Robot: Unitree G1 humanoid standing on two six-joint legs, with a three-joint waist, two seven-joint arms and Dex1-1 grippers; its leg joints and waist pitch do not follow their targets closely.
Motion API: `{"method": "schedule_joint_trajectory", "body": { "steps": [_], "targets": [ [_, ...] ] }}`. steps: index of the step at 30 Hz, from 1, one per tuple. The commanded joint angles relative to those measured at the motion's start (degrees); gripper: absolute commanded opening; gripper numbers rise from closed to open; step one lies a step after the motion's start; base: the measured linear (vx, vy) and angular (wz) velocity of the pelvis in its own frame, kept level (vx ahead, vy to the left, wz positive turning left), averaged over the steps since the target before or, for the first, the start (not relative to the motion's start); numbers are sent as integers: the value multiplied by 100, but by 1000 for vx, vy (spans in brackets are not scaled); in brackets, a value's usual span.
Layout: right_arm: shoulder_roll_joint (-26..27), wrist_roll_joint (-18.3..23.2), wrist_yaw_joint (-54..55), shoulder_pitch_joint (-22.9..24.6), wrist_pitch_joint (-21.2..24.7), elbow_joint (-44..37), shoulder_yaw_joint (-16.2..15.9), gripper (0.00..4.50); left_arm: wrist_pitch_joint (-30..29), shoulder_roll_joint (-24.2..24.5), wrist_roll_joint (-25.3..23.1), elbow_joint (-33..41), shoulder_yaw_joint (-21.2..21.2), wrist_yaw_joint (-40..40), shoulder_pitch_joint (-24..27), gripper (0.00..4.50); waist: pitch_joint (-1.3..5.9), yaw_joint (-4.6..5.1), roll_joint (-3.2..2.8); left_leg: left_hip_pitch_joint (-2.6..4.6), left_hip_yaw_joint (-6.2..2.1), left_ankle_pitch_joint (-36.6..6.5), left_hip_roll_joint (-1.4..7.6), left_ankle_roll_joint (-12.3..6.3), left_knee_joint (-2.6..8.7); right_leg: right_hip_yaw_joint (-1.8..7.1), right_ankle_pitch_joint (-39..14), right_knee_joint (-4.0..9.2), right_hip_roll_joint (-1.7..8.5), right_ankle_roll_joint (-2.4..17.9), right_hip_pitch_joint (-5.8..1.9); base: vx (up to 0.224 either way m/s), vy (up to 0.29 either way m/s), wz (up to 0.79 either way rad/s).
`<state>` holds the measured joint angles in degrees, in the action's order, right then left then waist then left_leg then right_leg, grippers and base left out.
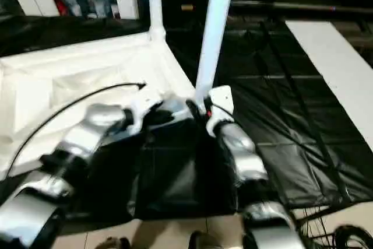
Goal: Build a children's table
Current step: Rotate leg to tighten
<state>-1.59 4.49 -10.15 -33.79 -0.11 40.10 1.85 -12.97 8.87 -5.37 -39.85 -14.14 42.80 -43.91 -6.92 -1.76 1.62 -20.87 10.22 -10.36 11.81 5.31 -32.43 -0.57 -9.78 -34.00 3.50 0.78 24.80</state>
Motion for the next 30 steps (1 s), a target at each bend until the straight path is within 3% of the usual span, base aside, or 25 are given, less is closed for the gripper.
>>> {"method": "schedule_joint_trajectory", "body": {
  "steps": [1,2,3,6,8,10,11,15,17,21,24,26,30],
  "targets": [
    [484,-42,278,27,264,514,-230,267,-198,-264,-178,-637,-44,-834,46,0,285,18,18,54,27,-1551,21,-67,407,165,-2157,509,271,715,-197,0,0,0],
    [576,-313,193,-21,57,585,-508,267,-153,-342,-242,-769,-82,-901,-16,0,283,25,17,37,22,-1552,23,-56,419,159,-2064,499,263,727,-201,0,0,0],
    [597,-353,88,-4,-5,559,-580,267,-127,-349,-253,-781,-93,-891,-19,0,286,27,20,27,18,-1564,22,-50,422,153,-2039,498,262,728,-211,0,0,0],
    [671,-193,-232,67,-71,415,-564,267,-98,-340,-247,-769,-102,-831,-5,0,281,13,43,10,10,-1649,33,-113,438,149,-2007,499,266,676,-221,0,0,0],
    [664,129,-502,151,-43,211,-365,267,-48,-257,-270,-693,-127,-721,52,0,272,4,47,19,9,-1741,37,-135,445,154,-2170,521,275,634,-211,0,0,0],
    [595,300,-600,171,-92,123,-183,323,-6,-192,-242,-663,-100,-622,86,0,289,-12,57,33,20,-1656,50,-191,435,166,-1995,516,275,668,-202,0,0,0],
    [523,324,-652,179,-141,89,-140,339,24,-154,-224,-639,-85,-540,113,0,282,-3,61,1,17,-1599,48,-218,443,158,-1838,495,272,728,-227,0,0,0],
    [105,284,-1202,277,-277,-161,-212,377,160,55,-127,-432,-71,-72,259,0,273,37,65,-69,-15,-1509,38,-211,462,141,-2045,509,288,686,-271,0,0,0],
    [-79,357,-1610,362,-267,-343,-287,386,206,166,-76,-287,-109,190,348,0,268,51,58,-60,-12,-1504,46,-242,461,147,-2012,514,291,733,-258,0,0,0],
    [-580,458,-2645,616,-259,-831,-534,396,266,448,77,36,-212,833,592,0,270,83,66,-82,8,-1269,59,-397,435,155,-1559,480,290,948,-295,0,0,0],
    [-1287,623,-3853,845,-291,-1284,-680,396,643,966,460,668,-365,2112,1036,0,267,91,80,-80,10,-1103,56,-498,405,154,-1324,451,279,1088,-337,0,0,0],
    [-1467,682,-4180,887,-238,-1399,-689,396,529,1129,595,936,-389,2474,1170,0,257,107,43,-39,44,-997,77,-583,398,164,-988,417,269,1287,-296,26,-5,1],
    [-1898,792,-4913,970,-143,-1667,-839,396,303,1574,838,1563,-465,3176,1444,0,259,80,-7,-2,56,-679,109,-700,391,155,-405,342,256,1498,-306,0,0,0]
  ]
}}
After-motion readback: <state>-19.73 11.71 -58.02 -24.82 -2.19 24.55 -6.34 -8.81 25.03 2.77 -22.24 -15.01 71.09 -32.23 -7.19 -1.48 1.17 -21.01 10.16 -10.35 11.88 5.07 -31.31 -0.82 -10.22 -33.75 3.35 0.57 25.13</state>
